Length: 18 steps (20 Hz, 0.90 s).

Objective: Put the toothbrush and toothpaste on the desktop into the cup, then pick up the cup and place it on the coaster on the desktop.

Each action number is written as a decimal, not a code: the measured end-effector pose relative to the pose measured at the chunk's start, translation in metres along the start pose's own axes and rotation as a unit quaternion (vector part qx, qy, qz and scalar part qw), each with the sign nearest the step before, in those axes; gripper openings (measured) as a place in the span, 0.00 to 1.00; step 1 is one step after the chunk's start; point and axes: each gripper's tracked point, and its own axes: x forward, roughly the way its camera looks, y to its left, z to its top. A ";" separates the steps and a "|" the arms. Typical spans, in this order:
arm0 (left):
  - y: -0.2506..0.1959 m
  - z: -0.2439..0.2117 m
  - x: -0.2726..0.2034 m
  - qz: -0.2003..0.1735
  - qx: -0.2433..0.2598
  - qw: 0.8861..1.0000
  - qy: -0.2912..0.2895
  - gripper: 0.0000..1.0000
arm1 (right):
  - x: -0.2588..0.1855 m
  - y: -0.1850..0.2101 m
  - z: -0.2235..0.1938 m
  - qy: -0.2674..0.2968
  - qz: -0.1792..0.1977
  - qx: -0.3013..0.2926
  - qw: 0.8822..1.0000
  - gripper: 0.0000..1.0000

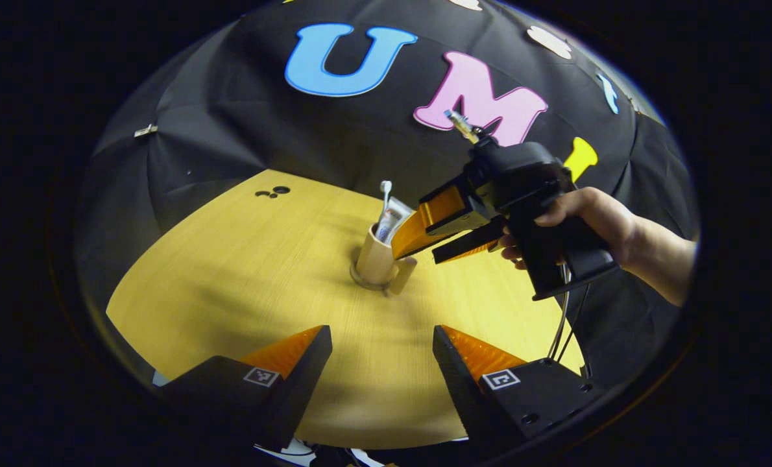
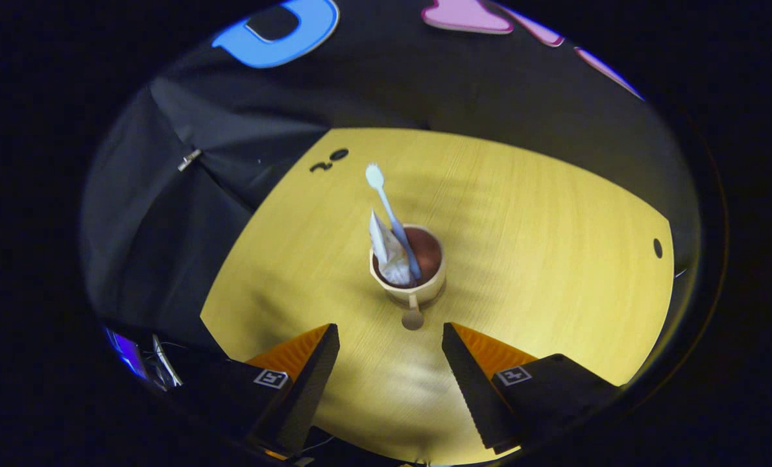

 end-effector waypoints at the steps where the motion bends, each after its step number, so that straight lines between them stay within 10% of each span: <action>1: -0.003 0.009 -0.003 -0.001 0.011 1.000 -0.009 0.98 | -0.019 0.001 0.009 -0.033 0.002 0.011 0.999 0.99; 11: -0.035 0.101 -0.033 0.022 0.071 0.988 -0.132 0.97 | -0.178 -0.065 0.016 -0.312 -0.116 0.024 0.943 0.98; 18: -0.040 0.132 -0.034 0.038 0.085 0.979 -0.180 0.97 | -0.189 -0.092 -0.056 -0.329 -0.170 0.047 0.928 0.98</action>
